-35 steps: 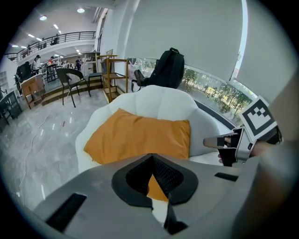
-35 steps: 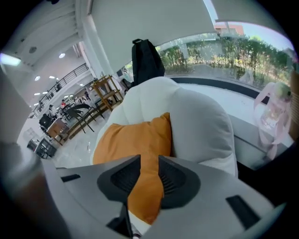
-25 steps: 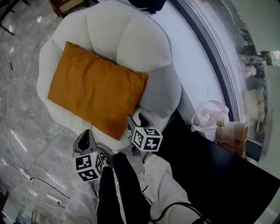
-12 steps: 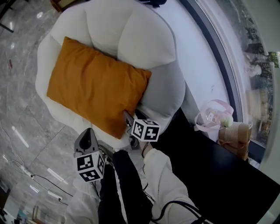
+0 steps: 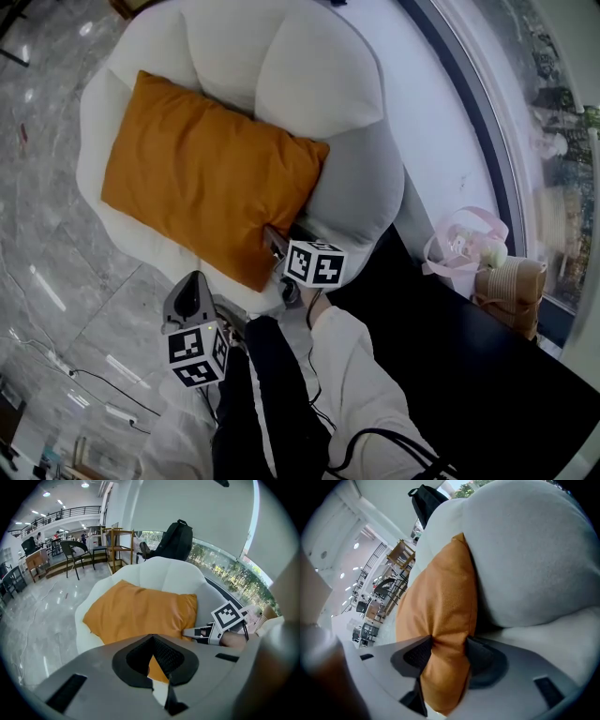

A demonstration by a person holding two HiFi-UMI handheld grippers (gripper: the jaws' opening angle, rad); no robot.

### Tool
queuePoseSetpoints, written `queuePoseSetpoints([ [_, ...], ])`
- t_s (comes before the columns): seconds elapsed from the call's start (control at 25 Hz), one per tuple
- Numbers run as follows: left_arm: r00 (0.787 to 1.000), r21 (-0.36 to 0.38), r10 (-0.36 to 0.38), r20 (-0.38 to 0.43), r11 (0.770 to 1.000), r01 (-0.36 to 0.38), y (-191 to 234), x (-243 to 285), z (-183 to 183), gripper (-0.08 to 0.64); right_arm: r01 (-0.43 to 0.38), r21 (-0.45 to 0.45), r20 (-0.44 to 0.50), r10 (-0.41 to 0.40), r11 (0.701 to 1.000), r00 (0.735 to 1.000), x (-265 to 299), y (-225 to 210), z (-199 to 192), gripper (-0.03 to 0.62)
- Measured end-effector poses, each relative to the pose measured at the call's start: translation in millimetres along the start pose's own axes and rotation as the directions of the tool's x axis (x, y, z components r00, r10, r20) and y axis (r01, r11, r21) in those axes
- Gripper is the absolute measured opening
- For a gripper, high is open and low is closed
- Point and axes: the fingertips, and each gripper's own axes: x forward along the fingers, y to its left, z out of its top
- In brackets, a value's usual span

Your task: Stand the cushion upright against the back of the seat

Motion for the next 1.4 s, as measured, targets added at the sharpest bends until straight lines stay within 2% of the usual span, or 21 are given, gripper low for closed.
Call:
queuePoseSetpoints([
  [0.36,1.0,0.0,0.001,0.007,1.0,-0.001,0,-12,-3,-0.003,-0.004,-0.066,0.0,0.004,0.998,1.0,-6,14,2,0.132],
  [0.56,0.999,-0.01,0.011,0.043,1.0,-0.011,7,-24,7,-0.003,0.017,-0.154,0.038,-0.011,0.988,0.999,-28,41,6,0.092],
  [0.76,0.996,-0.039,0.025,0.09,0.999,-0.022,19,-49,22,-0.003,-0.009,-0.227,0.084,0.028,0.974,0.996,-67,96,9,0.086],
  [1.0,0.986,-0.08,0.051,0.16,0.996,-0.039,38,-104,51,-0.003,-0.063,-0.291,0.107,0.098,0.955,0.989,-123,181,35,0.08],
  [1.12,0.974,-0.1,0.083,0.212,0.993,-0.063,53,-141,74,-0.003,-0.079,-0.358,0.101,0.123,0.93,0.987,-153,233,55,0.078],
  [1.24,0.966,-0.133,0.102,0.239,0.989,-0.071,68,-176,96,-0.003,-0.062,-0.419,0.09,0.11,0.906,0.99,-180,278,75,0.077],
  [1.4,0.957,-0.112,0.096,0.273,0.991,-0.067,74,-222,118,-0.003,-0.018,-0.457,0.071,0.057,0.889,0.996,-218,310,84,0.074],
])
